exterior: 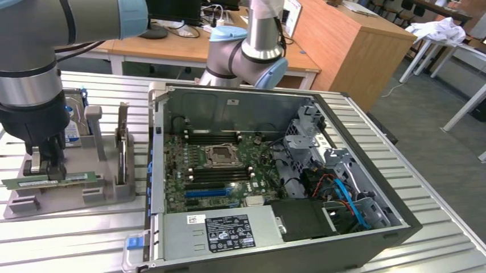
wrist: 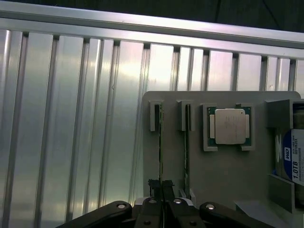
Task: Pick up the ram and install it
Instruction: 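Pick up the ram and move it above insertion slot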
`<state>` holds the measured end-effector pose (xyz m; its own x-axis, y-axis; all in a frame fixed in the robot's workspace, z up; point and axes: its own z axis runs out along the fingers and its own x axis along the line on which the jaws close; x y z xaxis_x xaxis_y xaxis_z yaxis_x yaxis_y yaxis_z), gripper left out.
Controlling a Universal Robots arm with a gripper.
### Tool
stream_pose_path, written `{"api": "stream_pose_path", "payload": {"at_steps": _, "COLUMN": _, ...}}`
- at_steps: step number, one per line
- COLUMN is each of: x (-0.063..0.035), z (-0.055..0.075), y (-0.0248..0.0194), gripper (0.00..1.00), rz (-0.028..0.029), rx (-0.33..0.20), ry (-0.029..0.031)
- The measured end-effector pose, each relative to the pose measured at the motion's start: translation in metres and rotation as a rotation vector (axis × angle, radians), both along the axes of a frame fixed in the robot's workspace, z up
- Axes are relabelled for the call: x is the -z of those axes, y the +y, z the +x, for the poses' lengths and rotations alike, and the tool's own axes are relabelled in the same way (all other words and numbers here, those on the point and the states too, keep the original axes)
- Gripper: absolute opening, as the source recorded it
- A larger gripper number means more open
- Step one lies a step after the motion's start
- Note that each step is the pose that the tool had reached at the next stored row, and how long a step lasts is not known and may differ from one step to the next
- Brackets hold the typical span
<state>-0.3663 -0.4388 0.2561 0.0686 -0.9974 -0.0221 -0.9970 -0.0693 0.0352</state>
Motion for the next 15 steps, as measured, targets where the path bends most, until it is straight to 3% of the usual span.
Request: {"api": "stream_pose_path", "payload": {"at_steps": 15, "x": -0.0073, "z": 0.0003, "y": 0.0000, "gripper": 0.12, "rz": 0.0000, "rx": 0.000, "ry": 0.0000}}
